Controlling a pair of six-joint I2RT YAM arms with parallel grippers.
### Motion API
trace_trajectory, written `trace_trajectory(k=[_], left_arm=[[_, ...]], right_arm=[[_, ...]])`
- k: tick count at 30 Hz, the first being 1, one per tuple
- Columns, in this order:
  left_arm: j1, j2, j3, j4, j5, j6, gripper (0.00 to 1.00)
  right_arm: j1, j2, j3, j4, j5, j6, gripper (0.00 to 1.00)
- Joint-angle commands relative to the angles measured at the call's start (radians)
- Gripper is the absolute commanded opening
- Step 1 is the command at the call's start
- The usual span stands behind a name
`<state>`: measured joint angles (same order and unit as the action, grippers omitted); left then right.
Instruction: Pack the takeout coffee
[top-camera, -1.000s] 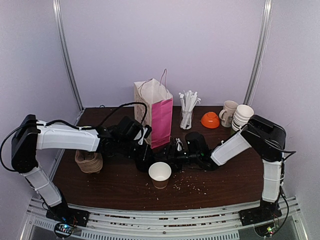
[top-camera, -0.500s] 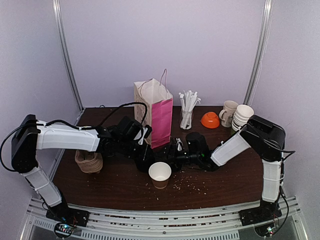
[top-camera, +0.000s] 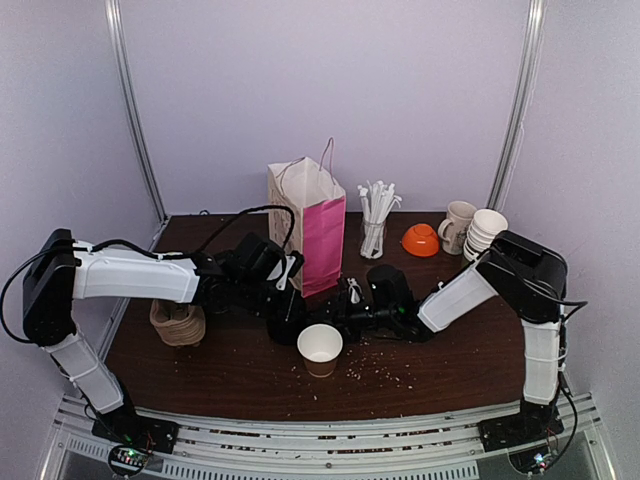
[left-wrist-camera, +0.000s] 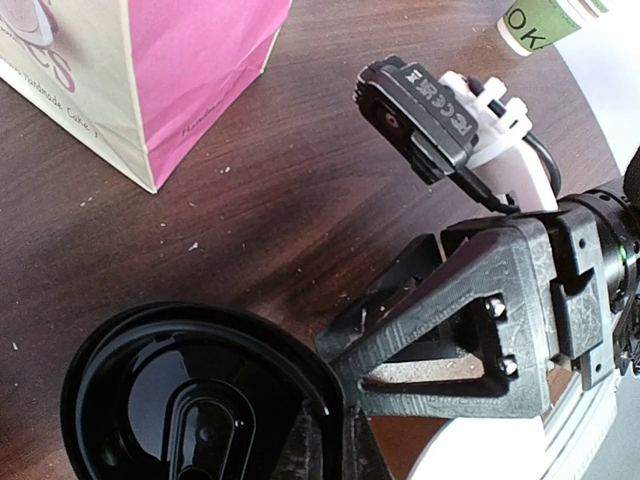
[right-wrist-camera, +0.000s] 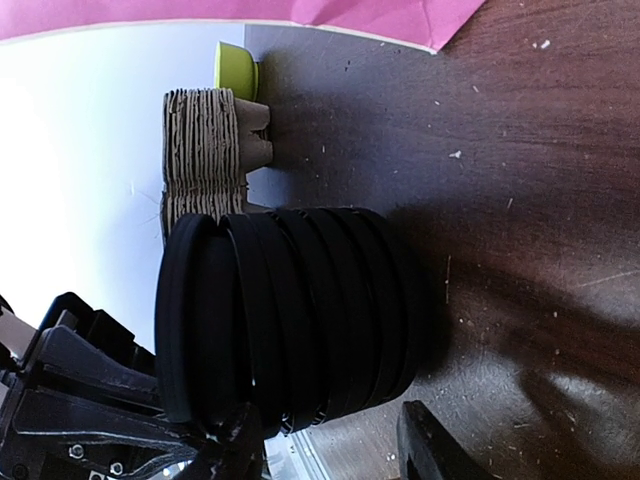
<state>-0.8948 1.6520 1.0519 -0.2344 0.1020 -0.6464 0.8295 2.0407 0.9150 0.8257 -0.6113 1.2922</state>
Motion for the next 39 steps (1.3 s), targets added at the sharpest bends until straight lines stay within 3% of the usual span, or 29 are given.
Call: trace_trajectory(k=[1, 25, 39], left_arm=[[-0.006, -0.019, -0.002, 0.076, 0.042, -0.006, 0.00], [-0.004, -0.114, 0.055, -0.048, -0.030, 0.047, 0.00], [-0.004, -0.208, 0.088, -0.083, -0.048, 0.089, 0.00]], right_arm=[[0.019, 0.020, 0.010, -0.060, -0.010, -0.025, 0.47], [0.014, -0.022, 0.029, -0.164, 0.044, -0.072, 0.50], [-0.036, -0.158, 0.020, -0.223, 0.063, -0.108, 0.66]])
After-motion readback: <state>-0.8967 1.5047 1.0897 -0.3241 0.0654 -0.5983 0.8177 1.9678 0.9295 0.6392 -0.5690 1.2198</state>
